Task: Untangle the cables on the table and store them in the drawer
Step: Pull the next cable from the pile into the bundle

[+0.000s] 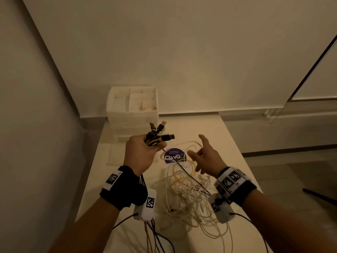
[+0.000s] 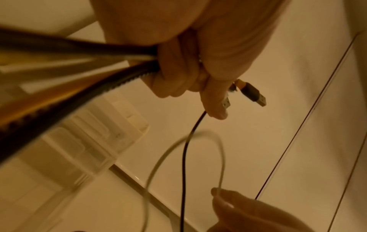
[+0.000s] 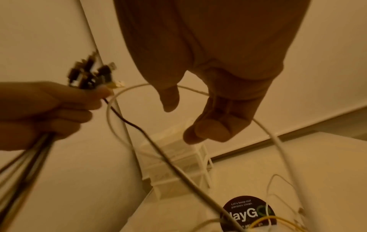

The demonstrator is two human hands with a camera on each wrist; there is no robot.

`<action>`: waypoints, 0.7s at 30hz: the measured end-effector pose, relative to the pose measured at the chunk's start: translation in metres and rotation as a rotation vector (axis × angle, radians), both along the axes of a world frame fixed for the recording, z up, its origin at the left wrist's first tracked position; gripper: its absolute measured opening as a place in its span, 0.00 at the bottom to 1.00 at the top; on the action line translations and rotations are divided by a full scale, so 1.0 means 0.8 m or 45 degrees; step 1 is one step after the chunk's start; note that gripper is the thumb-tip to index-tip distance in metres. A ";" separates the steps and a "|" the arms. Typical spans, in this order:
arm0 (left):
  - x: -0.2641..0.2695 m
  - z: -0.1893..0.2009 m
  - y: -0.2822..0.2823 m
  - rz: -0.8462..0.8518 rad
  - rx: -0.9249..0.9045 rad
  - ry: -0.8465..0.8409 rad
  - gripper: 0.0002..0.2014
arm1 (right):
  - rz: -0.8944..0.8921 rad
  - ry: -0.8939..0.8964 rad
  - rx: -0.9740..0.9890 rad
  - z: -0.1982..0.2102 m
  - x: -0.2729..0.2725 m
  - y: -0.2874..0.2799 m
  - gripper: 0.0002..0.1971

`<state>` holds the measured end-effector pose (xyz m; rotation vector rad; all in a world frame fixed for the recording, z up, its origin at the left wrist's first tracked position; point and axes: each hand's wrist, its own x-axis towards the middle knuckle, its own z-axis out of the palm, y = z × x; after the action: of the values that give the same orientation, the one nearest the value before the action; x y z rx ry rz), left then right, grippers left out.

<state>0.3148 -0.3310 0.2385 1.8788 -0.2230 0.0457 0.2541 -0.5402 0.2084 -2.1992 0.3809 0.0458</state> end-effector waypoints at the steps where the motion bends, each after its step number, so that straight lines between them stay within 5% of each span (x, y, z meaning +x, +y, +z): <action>1: 0.001 0.001 0.003 0.023 -0.004 0.000 0.10 | -0.036 0.008 -0.040 -0.004 0.010 -0.006 0.28; 3: 0.001 0.000 0.013 0.081 0.008 0.009 0.07 | -0.088 0.057 -0.126 -0.001 0.029 -0.018 0.15; 6: 0.001 -0.009 0.028 0.152 0.034 0.029 0.05 | -0.014 0.076 -0.362 0.012 0.048 -0.039 0.12; 10: 0.003 -0.020 0.046 0.211 0.043 0.080 0.05 | -0.041 -0.257 -0.642 0.049 0.060 -0.062 0.08; 15: -0.005 -0.024 0.051 0.217 0.051 0.074 0.03 | -0.125 -0.717 -0.422 0.103 0.056 -0.068 0.04; 21: -0.001 -0.020 0.026 0.236 0.007 0.041 0.06 | 0.555 -0.779 -0.148 0.111 0.001 0.006 0.06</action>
<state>0.3143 -0.3100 0.2228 1.8998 -0.0262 0.1412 0.2546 -0.5358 0.2976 -2.2391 -0.4455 -0.4103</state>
